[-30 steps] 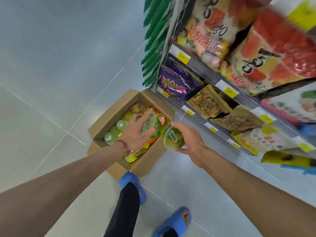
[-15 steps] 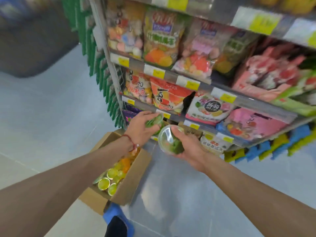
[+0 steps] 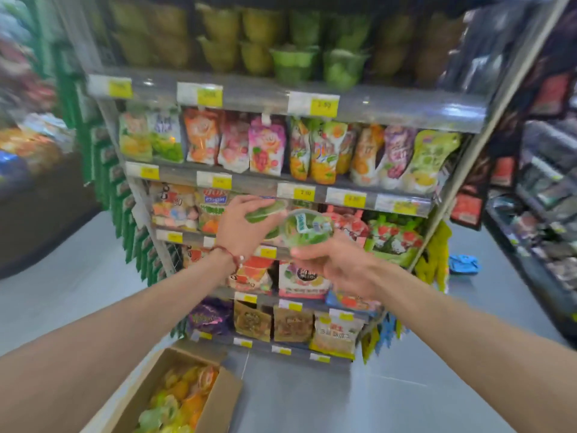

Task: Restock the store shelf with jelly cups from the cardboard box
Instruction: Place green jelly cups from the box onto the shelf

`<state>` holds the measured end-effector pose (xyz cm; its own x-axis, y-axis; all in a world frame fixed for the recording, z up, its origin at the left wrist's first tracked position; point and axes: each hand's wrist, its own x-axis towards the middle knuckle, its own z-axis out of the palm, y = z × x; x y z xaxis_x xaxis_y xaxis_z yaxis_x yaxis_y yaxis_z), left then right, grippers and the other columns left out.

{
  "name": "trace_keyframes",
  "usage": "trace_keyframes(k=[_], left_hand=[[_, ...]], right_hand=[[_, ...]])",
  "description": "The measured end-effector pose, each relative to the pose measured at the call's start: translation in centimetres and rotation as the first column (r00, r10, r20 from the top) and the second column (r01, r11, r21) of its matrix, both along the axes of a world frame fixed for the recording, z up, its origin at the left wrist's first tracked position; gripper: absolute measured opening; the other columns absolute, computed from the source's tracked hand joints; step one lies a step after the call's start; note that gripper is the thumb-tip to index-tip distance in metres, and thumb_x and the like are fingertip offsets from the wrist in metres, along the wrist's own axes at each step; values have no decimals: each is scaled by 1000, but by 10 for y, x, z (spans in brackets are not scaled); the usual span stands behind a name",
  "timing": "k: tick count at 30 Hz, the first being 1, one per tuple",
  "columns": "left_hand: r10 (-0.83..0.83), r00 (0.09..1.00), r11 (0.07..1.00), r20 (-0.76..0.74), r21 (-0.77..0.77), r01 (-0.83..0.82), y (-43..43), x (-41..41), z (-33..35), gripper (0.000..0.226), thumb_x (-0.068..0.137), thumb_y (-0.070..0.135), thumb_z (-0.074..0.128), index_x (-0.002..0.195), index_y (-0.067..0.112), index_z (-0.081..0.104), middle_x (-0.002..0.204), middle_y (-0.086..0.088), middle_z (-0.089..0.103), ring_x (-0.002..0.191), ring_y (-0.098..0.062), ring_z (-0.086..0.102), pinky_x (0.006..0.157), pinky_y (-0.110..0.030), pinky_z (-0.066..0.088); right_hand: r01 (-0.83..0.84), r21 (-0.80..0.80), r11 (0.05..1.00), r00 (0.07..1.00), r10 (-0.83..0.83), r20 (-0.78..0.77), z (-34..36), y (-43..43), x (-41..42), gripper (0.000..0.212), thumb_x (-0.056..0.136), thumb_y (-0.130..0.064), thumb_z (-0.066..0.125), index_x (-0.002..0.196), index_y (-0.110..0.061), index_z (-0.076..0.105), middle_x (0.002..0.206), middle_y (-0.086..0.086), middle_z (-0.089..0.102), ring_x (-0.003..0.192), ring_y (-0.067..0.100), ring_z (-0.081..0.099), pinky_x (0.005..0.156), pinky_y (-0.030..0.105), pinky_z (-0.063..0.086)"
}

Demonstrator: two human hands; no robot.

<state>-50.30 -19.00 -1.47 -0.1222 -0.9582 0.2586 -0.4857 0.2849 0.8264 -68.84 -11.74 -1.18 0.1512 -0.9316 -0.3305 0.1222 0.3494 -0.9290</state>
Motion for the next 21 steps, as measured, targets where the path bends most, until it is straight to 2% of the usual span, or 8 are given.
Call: trace_keyframes(k=[3,6,8,11,13,16,19,21], left_hand=[[-11,995,997,-96,-74,4,-9,-5,43,37,74,47,80,106,28,75,117,9,62,108,-4,55,99,-22,39],[-48,990,990,-135,-138,30,-24,-4,79,38,70,52,81,101,30,76,113,8,66,108,-7,59,103,-31,45],[-52,991,982,-127,-189,28,-34,-4,101,36,70,49,82,99,29,76,110,9,66,106,-5,59,99,-23,44],[-85,987,965,-133,-258,49,-52,1,138,35,69,47,84,97,28,76,105,12,66,99,1,58,90,-12,44],[-96,984,957,-150,-287,50,-65,4,160,38,68,48,84,99,27,75,106,12,66,99,2,58,90,-13,44],[-114,980,951,-162,-302,61,-79,5,185,49,69,49,83,110,26,70,115,13,62,105,0,54,92,-19,41],[-122,976,947,-181,-315,60,-94,2,204,65,68,49,84,124,24,61,123,11,57,112,-3,50,93,-19,37],[-140,967,953,-212,-294,73,-105,-4,214,71,67,47,85,127,24,56,124,11,56,111,-3,50,90,-14,37]], right_hand=[[78,-74,994,994,-83,-71,41,-1,-7,39,80,13,75,112,-1,59,94,6,78,95,21,73,84,29,56],[161,-163,973,979,-178,-96,72,-9,-4,50,79,11,77,122,-6,60,99,5,79,92,18,76,78,26,59],[222,-209,952,962,-249,-112,87,-18,-3,54,77,5,81,124,-6,57,104,10,77,91,22,76,74,27,60],[281,-302,911,921,-344,-181,117,-32,4,59,73,-4,88,125,-4,60,106,14,77,94,26,76,82,37,62],[334,-376,864,881,-429,-202,138,-42,9,54,73,-9,89,121,-7,65,99,10,79,90,24,77,78,37,63],[425,-441,791,811,-549,-203,161,-57,15,54,71,-25,92,117,-15,65,96,-1,79,84,18,78,72,34,62],[536,-514,670,677,-705,-213,174,-75,14,68,57,-52,92,114,-23,66,95,-7,78,87,15,75,82,39,61],[557,-571,603,602,-767,-223,185,-86,9,78,52,-63,88,117,-25,65,101,-11,75,94,12,72,88,38,58]])
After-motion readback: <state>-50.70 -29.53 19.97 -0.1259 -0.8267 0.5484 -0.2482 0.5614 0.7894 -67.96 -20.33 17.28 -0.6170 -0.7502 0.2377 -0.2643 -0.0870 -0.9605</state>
